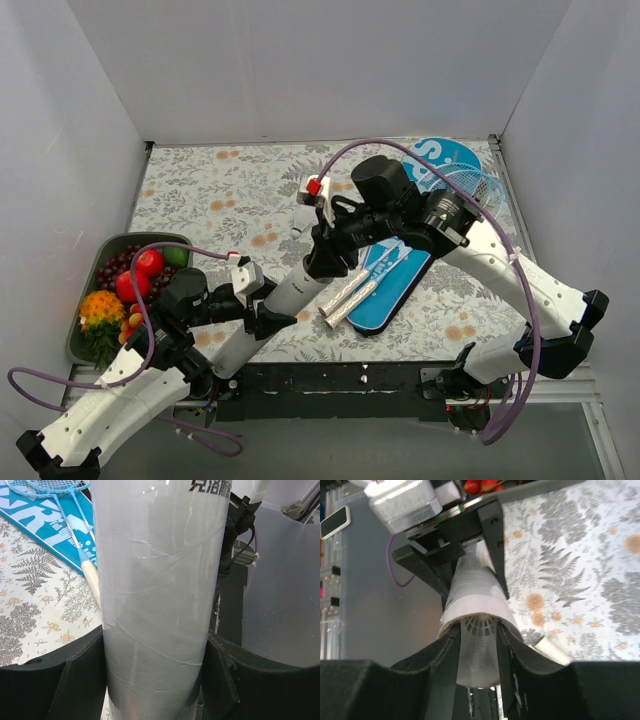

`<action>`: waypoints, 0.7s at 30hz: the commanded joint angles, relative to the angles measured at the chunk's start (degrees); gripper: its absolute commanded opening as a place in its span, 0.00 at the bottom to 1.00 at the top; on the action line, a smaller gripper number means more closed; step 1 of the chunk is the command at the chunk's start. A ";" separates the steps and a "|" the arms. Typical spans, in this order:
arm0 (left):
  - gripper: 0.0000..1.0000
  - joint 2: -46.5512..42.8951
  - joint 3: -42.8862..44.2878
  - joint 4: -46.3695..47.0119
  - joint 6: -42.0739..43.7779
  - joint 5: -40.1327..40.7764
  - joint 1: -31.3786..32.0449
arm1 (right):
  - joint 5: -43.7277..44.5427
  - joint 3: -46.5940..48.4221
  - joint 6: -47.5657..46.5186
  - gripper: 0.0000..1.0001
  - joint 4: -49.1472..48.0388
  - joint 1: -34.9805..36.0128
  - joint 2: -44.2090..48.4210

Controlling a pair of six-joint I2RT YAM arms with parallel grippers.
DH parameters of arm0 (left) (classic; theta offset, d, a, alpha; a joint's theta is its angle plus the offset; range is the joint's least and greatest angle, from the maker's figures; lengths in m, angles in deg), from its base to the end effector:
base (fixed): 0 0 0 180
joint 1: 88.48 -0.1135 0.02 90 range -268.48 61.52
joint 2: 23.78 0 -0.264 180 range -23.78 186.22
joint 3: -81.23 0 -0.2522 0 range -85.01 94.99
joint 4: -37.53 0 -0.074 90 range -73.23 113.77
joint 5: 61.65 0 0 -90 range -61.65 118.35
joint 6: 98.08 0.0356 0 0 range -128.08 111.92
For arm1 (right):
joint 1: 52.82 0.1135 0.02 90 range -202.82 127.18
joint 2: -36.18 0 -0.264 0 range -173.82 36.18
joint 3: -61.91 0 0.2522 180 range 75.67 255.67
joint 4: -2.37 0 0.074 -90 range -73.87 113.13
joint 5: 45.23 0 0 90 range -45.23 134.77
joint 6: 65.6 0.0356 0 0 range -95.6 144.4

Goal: Pack up the badminton gear

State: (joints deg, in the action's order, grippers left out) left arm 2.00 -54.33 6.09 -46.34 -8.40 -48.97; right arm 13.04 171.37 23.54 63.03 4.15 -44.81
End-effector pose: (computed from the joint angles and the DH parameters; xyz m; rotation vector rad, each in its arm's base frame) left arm 0.0800 -0.0935 0.2863 0.5419 1.9565 -1.4911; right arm 0.1416 0.2522 0.4389 -1.3894 1.7890 1.1424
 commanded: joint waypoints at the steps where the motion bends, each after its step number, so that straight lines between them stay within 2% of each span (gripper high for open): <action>1: 0.59 -0.03 0.00 2.64 -0.59 0.80 0.22 | 3.86 6.24 -2.56 0.44 3.20 -4.05 2.32; 4: 0.59 -0.03 -0.35 2.73 -0.85 1.16 0.40 | 2.20 6.17 -2.21 0.50 1.45 -10.28 4.43; 5: 0.59 -0.12 -0.35 2.73 -0.85 1.24 0.40 | 1.67 6.16 -2.04 0.56 0.75 -11.69 4.87; 8: 0.59 -0.12 -0.35 2.73 -0.85 1.51 0.48 | 0.79 6.08 -1.25 0.61 -1.71 -15.92 5.23; 14: 0.59 0.50 -0.35 2.73 -0.76 1.68 0.48 | 0.44 2.83 0.42 0.62 -8.56 -21.98 1.98; 21: 0.59 0.59 -0.35 2.47 -0.85 2.39 0.48 | 0.52 -3.32 4.37 0.63 -19.98 -27.52 -6.19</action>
State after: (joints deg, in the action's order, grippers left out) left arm 2.70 -54.55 7.06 -46.95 -6.78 -48.82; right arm 13.33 170.87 24.67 51.94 -20.92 -46.61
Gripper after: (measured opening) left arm 0.600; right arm 0.623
